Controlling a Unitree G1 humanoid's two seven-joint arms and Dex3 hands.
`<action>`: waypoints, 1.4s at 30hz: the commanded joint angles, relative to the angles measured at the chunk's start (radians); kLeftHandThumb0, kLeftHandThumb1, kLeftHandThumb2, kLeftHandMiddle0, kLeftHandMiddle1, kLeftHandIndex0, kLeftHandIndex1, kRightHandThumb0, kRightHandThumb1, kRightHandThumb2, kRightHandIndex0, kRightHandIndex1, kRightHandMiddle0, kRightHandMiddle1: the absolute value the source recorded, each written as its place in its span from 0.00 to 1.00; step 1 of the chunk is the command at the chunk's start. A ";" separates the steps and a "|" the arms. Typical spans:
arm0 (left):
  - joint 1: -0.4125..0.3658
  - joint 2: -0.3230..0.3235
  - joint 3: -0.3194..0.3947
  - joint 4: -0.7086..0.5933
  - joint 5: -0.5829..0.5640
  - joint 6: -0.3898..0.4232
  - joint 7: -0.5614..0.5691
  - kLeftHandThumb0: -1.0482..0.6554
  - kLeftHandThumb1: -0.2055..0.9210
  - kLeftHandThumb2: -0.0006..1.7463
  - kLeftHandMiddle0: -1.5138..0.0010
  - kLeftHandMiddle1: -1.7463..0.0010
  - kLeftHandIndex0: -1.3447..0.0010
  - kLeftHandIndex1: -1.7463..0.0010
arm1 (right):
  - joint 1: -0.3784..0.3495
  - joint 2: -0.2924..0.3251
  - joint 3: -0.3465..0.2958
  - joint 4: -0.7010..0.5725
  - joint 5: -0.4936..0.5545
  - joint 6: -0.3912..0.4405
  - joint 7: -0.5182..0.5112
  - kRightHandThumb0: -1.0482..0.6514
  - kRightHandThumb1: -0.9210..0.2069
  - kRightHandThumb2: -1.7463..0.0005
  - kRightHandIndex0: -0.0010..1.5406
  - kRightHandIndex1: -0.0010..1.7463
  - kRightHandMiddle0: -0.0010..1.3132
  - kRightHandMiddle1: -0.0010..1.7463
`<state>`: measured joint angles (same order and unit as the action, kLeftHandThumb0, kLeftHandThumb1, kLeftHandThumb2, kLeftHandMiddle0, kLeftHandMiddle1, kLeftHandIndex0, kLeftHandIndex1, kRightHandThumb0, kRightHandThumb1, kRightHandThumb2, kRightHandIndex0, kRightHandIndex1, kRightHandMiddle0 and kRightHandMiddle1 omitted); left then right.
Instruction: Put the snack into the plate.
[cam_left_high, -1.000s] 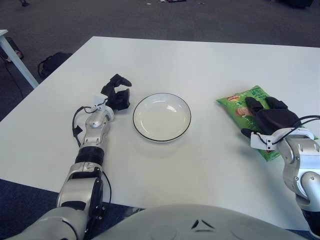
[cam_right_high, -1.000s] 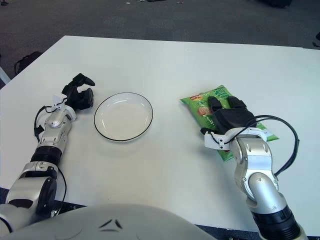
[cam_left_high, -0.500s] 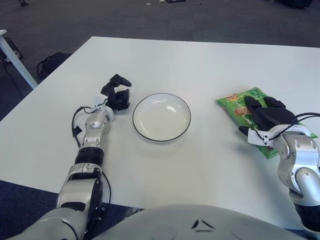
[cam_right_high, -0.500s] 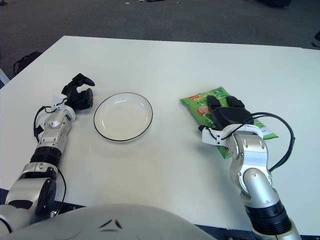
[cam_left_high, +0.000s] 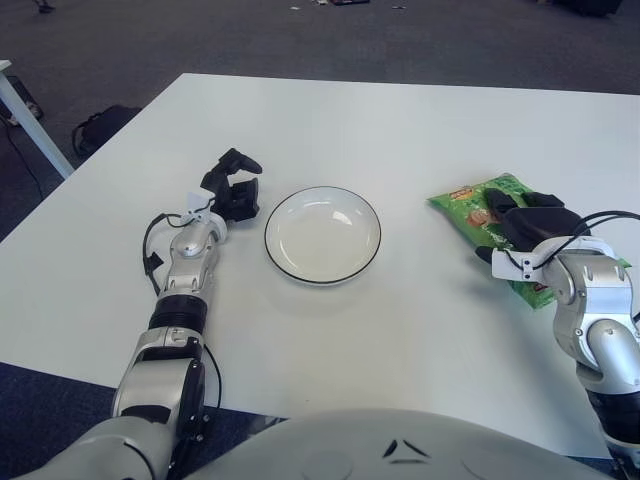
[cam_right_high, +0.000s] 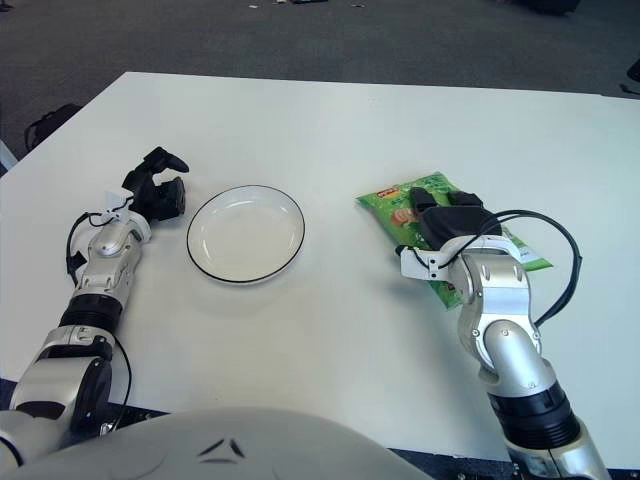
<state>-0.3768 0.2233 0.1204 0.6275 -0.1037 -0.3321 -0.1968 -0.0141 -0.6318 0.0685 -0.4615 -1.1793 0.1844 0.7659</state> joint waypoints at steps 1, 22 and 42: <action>0.071 -0.024 -0.014 0.041 0.017 0.006 -0.002 0.37 0.63 0.62 0.24 0.00 0.65 0.00 | -0.034 -0.043 -0.008 0.095 0.132 -0.102 -0.050 0.14 0.00 0.45 0.05 0.41 0.00 0.19; 0.086 -0.030 -0.015 0.015 0.007 0.020 -0.011 0.37 0.64 0.61 0.23 0.00 0.66 0.00 | -0.314 -0.253 0.080 0.733 0.497 -0.908 -0.467 0.22 0.00 0.58 0.09 0.41 0.00 0.55; 0.093 -0.037 -0.013 0.008 -0.005 0.012 -0.037 0.37 0.64 0.61 0.22 0.00 0.66 0.00 | -0.605 -0.308 0.254 1.055 0.180 -1.219 -0.950 0.24 0.04 0.65 0.13 0.43 0.00 0.62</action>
<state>-0.3536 0.2109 0.1201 0.5936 -0.1137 -0.3320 -0.2187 -0.5943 -0.9217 0.3068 0.5759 -0.9717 -1.0244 -0.1400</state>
